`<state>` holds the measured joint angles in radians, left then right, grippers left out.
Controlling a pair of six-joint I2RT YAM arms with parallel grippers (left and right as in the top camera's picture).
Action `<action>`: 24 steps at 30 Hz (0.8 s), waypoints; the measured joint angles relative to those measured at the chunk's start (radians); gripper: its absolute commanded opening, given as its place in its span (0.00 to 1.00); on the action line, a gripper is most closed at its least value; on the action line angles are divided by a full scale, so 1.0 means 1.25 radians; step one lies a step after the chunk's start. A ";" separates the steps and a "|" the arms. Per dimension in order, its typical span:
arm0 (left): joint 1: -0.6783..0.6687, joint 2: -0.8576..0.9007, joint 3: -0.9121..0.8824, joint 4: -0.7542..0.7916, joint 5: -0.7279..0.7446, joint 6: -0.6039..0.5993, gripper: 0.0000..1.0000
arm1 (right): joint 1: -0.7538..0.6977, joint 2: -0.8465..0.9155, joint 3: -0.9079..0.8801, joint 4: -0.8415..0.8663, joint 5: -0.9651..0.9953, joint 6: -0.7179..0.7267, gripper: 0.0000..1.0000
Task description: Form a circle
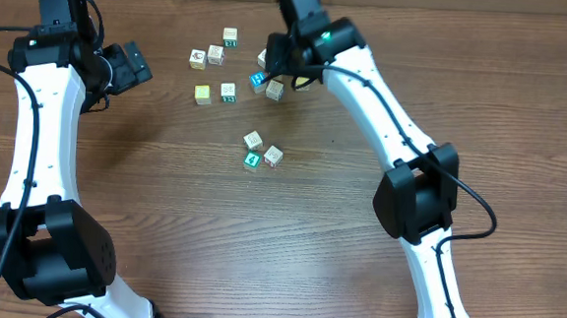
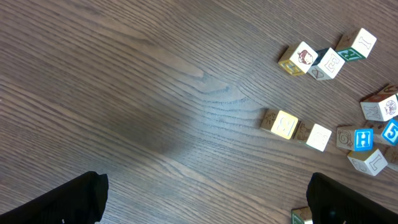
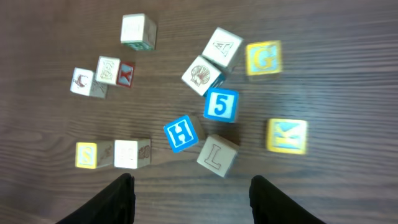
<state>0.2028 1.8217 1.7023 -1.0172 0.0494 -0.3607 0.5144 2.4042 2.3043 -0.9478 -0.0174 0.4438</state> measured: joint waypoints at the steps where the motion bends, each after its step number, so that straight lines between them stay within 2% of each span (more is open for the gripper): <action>1: 0.000 0.000 0.000 0.000 0.000 0.000 1.00 | 0.004 0.000 -0.023 0.026 0.000 0.000 0.56; 12: 0.000 0.000 0.000 0.000 0.000 0.000 1.00 | 0.013 0.000 -0.234 0.233 0.053 0.045 0.57; 24: 0.000 0.000 0.000 0.000 0.000 0.000 0.99 | 0.013 0.000 -0.243 0.309 0.062 0.073 0.56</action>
<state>0.2028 1.8217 1.7023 -1.0172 0.0494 -0.3611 0.5308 2.4042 2.0006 -0.5621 0.0601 0.5354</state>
